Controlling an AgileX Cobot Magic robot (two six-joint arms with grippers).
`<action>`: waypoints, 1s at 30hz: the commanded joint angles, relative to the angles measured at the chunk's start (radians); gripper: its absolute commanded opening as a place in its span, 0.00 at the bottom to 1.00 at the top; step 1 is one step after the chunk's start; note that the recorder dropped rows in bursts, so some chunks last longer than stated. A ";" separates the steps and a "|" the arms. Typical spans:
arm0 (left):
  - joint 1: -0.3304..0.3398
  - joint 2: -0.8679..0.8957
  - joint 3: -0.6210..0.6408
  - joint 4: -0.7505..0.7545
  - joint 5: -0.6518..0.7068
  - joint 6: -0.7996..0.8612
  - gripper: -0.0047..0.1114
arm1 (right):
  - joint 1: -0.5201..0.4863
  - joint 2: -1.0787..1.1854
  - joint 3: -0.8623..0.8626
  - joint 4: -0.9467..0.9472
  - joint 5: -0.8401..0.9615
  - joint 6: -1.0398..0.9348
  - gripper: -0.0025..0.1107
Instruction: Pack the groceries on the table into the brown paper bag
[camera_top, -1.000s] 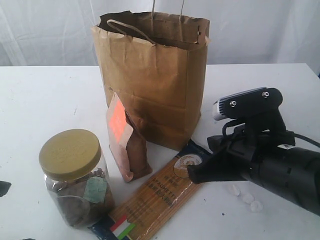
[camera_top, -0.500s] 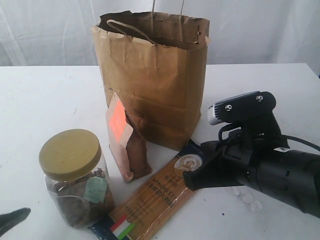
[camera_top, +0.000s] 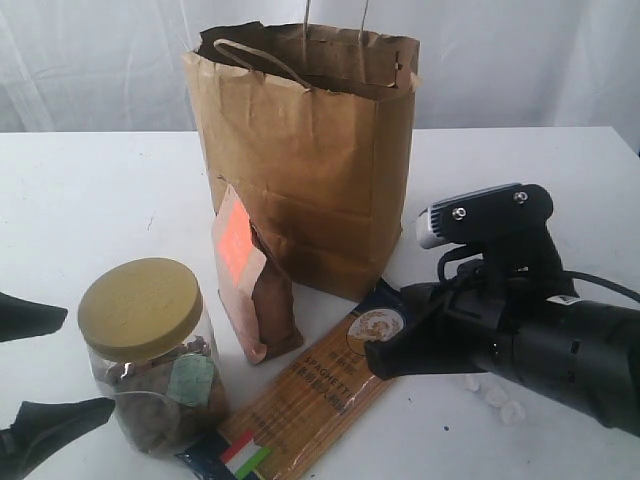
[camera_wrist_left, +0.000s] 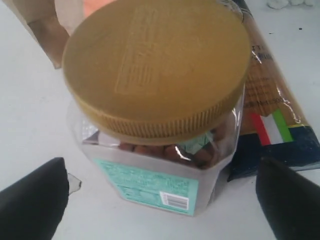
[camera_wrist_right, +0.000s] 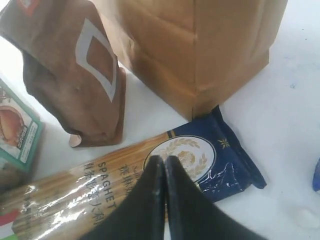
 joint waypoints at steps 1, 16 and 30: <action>-0.004 0.065 0.006 -0.038 0.014 0.156 0.94 | 0.001 -0.007 0.004 -0.004 0.019 0.015 0.02; -0.004 0.183 -0.036 -0.159 -0.003 0.152 0.94 | 0.001 -0.007 0.004 -0.006 0.094 0.015 0.02; -0.004 0.178 -0.036 -0.167 0.033 -1.041 0.94 | 0.001 -0.007 0.004 -0.015 0.056 -0.051 0.02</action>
